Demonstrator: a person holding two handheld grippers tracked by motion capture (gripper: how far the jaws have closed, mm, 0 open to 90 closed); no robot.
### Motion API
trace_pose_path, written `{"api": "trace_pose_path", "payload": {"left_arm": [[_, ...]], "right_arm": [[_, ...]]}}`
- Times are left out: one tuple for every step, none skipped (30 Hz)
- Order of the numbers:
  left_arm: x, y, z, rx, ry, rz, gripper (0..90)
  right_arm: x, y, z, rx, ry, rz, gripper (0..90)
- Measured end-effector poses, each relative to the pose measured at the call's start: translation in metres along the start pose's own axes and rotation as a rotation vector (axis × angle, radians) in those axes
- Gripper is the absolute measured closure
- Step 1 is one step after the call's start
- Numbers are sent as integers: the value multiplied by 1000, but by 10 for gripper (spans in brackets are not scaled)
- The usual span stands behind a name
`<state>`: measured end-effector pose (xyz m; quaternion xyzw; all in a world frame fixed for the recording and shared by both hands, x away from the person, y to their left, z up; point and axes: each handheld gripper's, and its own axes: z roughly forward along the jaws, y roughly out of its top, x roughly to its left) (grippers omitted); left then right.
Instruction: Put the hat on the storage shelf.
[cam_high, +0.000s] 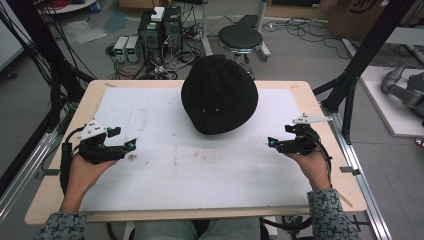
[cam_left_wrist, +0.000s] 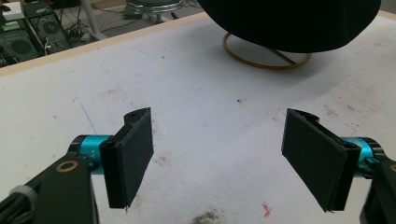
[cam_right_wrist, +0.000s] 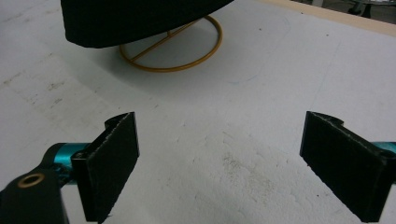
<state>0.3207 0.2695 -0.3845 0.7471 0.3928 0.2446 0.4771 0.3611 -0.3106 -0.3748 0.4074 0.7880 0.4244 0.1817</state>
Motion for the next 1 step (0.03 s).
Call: {"api": "trace_pose_path", "payload": {"left_arm": [[0,0,1,6,4,1,251]], "right_arm": [[0,0,0,2,3,-1,115]]}}
